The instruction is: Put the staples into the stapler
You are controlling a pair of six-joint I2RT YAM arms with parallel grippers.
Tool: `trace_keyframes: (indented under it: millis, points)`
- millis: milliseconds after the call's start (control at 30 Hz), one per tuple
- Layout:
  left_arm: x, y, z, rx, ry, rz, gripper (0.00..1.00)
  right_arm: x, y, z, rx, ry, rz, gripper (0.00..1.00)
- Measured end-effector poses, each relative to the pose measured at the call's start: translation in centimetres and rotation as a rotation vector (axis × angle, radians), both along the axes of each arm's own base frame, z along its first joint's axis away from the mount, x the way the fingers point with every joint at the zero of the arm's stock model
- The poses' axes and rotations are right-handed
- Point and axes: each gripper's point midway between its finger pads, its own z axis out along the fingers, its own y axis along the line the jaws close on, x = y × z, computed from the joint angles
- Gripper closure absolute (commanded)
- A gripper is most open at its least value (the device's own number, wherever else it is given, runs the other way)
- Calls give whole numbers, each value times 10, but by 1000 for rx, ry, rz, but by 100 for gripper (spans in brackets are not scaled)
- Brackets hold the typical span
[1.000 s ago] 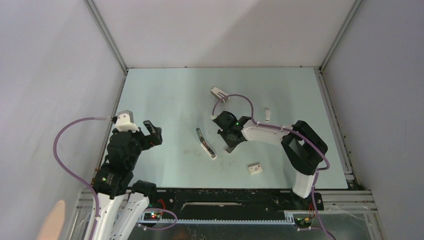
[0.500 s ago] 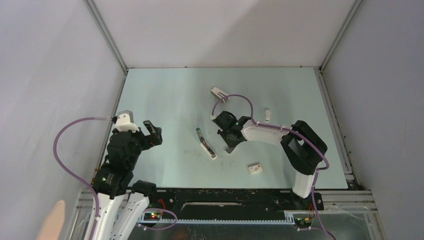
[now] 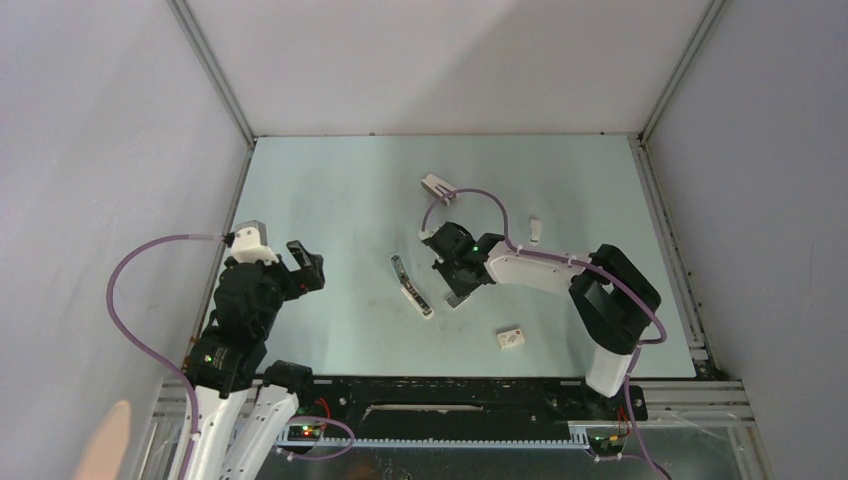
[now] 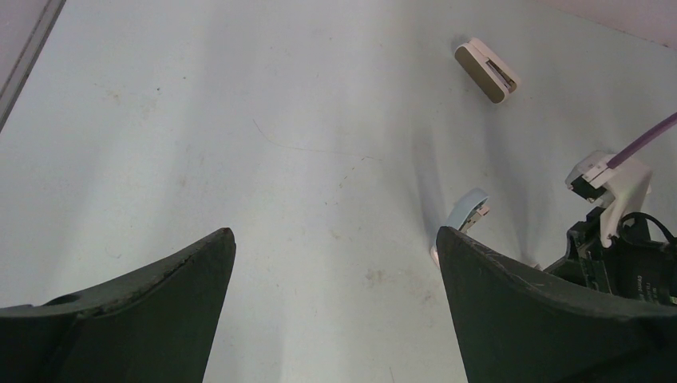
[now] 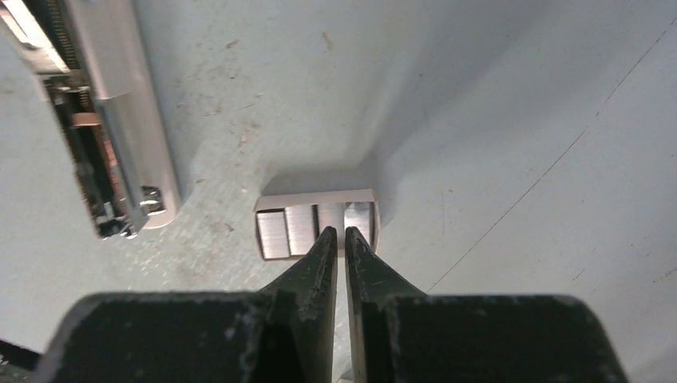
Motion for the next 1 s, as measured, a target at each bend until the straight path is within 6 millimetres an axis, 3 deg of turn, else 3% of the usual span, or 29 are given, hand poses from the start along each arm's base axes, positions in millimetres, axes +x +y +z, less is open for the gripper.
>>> trace_keyframes:
  millis: [167,300,1000]
  points:
    - [0,0,0,0,0,0,0,-4,8,13,43,-10,19,92]
    - [0,0,0,0,0,0,0,-4,9,19,57,-15,23,86]
    - [1,-3,-1,-4,8,-15,0,-11,14,15,69,11,18,64]
